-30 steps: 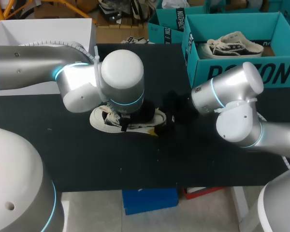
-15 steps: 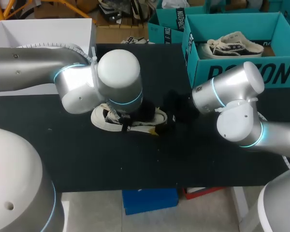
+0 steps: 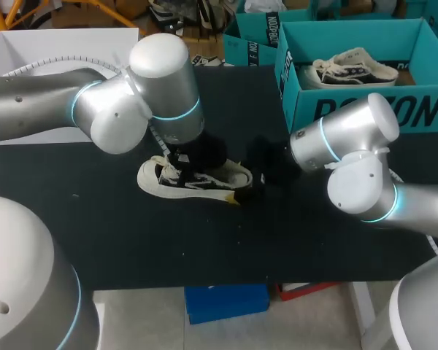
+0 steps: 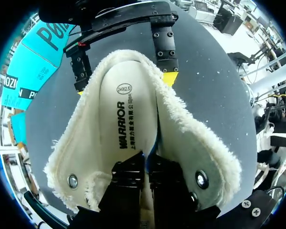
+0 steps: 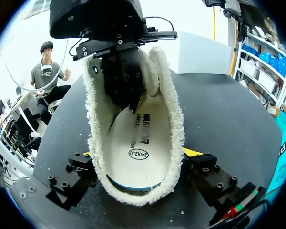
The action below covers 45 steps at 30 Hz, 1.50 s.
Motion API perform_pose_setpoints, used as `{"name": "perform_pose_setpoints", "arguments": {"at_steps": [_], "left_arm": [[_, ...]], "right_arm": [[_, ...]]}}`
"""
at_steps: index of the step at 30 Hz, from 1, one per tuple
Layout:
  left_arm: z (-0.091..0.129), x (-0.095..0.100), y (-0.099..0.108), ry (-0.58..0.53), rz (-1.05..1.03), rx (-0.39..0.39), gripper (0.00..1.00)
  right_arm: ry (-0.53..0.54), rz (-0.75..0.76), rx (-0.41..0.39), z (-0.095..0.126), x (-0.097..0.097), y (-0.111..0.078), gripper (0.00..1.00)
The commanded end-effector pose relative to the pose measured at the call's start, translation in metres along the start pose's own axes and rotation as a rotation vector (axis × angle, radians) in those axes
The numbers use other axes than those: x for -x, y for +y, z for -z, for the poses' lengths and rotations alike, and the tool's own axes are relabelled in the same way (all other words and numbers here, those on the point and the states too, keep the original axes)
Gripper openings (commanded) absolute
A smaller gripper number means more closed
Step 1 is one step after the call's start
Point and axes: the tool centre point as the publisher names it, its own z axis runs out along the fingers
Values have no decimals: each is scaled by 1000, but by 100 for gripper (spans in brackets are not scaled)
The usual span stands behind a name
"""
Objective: Take the shoe out of the shoebox, open the shoe tongue, remove and reinsert the insole, then place the shoe into the shoebox
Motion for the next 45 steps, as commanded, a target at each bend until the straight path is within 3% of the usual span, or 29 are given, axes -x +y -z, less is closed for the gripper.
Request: {"name": "perform_pose_setpoints", "arguments": {"at_steps": [1, 10, 15, 45], "left_arm": [[-16, 2, -5, 35, -11, -38, 0], [16, -8, -25, 115, -23, -115, 0], [25, -13, -31, 133, -13, -118, 0], [47, -10, -36, 150, 25, -176, 0]], "right_arm": [[0, 1, -1, -1, -3, 0, 0], [0, 1, -1, -1, -3, 0, 0], [0, 1, -1, -1, -3, 0, 0], [0, 1, -1, -1, -3, 0, 0]]}}
